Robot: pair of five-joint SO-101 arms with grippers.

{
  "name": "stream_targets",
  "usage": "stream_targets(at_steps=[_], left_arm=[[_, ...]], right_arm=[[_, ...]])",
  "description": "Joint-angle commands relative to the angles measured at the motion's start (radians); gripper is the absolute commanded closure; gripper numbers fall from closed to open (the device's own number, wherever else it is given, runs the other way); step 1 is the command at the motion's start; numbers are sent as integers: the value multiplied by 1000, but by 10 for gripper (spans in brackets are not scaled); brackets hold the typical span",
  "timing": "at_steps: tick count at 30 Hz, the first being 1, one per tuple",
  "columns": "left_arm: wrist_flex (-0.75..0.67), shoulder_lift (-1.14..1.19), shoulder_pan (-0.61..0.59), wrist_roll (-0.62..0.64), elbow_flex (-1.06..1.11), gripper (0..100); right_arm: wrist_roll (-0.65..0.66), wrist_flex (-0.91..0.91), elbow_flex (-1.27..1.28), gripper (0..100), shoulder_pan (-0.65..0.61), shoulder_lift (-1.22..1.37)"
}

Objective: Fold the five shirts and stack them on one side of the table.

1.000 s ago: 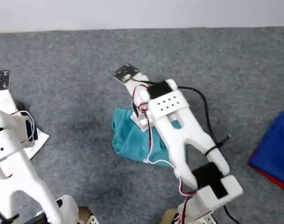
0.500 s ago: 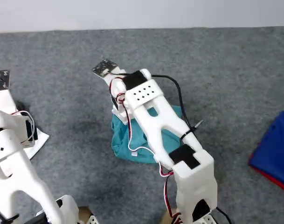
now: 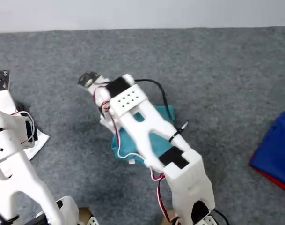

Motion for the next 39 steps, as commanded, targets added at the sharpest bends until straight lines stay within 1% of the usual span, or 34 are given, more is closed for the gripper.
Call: stream_targets(at_steps=[1,3,6,10,12,16,18,19,21,24,29,34,36,39], left_arm=[[23,-32,-5,8,-4,893],[23,-32,-5,8,-4,893],[23,-32,-5,8,-4,893],[21,-32,-5,8,-4,893],[21,-32,-5,8,-4,893],[21,-32,-5,8,-4,893],[21,-32,-5,8,-4,893],[21,-32,-5,8,-4,893],[23,-32,-5,8,-7,893],[23,-32,-6,8,-8,893],[23,-34,-11,9,-8,893],[20,-32,-123,34,-21,893],[20,-32,-167,34,-38,893],[21,-32,-218,34,-62,893]], right_arm=[[-8,19,-60,775,-31,-19],[-8,21,-75,753,-33,-22],[-8,22,-124,753,-21,-21],[-8,24,-196,753,31,-19],[-3,54,-226,765,61,-21],[0,180,-256,879,85,-19],[31,179,-249,969,119,-24],[57,179,-244,998,136,-30],[101,179,-203,980,168,-47],[110,180,-84,987,193,-97],[155,176,178,989,186,-197],[153,119,295,989,170,-200],[152,93,307,989,140,-200],[150,65,310,989,56,-197]])
